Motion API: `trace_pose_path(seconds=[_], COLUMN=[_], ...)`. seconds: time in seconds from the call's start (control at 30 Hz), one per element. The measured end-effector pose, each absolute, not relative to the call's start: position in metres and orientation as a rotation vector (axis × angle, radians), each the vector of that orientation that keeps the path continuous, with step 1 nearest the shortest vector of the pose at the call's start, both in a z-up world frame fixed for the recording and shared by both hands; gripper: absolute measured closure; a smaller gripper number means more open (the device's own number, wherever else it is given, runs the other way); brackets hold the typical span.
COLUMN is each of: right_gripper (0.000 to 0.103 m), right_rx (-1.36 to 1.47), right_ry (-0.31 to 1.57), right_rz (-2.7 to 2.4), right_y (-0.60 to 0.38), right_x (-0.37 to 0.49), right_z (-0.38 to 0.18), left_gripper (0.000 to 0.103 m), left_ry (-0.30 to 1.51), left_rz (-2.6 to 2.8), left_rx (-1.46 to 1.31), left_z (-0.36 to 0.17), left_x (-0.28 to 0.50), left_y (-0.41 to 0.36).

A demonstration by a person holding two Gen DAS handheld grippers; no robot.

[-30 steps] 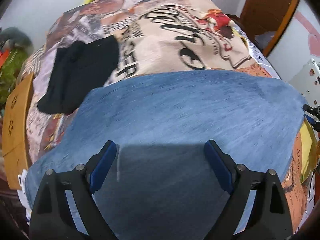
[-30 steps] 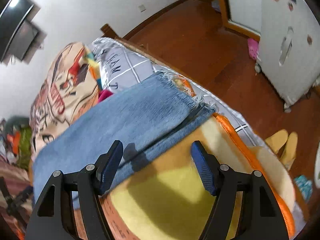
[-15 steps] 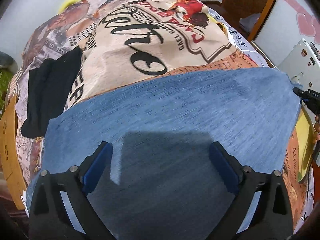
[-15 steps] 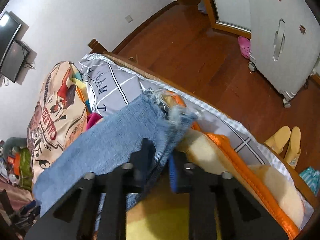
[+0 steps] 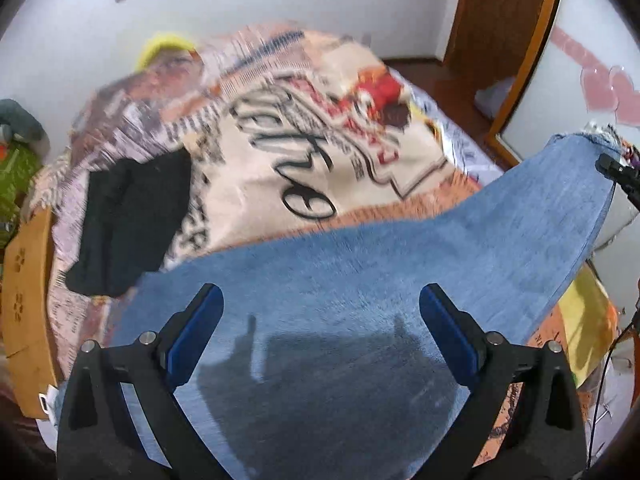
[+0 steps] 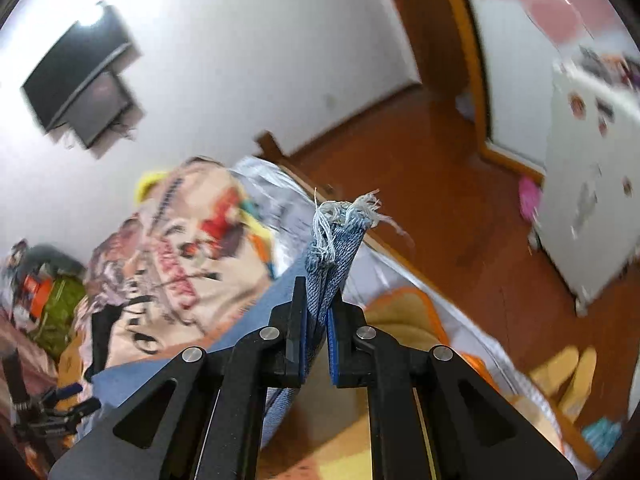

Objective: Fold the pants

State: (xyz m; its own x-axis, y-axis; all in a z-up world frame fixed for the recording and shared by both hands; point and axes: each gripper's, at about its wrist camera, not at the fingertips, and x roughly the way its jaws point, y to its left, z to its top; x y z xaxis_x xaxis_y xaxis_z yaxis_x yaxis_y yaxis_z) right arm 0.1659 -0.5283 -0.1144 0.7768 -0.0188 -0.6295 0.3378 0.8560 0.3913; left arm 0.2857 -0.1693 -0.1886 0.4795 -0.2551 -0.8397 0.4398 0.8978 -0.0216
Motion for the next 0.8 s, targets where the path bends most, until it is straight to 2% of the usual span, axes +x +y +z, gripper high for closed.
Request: trace_pose_path(seconds=[0.23,0.43,0.8], right_gripper=[0.096,0.096,0.096], right_rx=[0.398,0.337,0.177], right_ry=[0.594,0.597,0.769], right_rz=[-0.025,0.136,0.398], right_y=[-0.466,-0.406,-0.291], right_x=[0.175,0.187,0.22], right_z=[-0.063,-0.044,-0.086], left_gripper=[0.004,0.004,0.003], left_ry=[0.903,0.833,0.754], left_rz=[-0.422,-0.411,-0.311], left_rx=[0.141,0.129,0.124], left_z=[-0.156,-0.14,-0.135], left_x=[0.27,0.252,0.23], left_y=[-0.138,-0.11,-0.056])
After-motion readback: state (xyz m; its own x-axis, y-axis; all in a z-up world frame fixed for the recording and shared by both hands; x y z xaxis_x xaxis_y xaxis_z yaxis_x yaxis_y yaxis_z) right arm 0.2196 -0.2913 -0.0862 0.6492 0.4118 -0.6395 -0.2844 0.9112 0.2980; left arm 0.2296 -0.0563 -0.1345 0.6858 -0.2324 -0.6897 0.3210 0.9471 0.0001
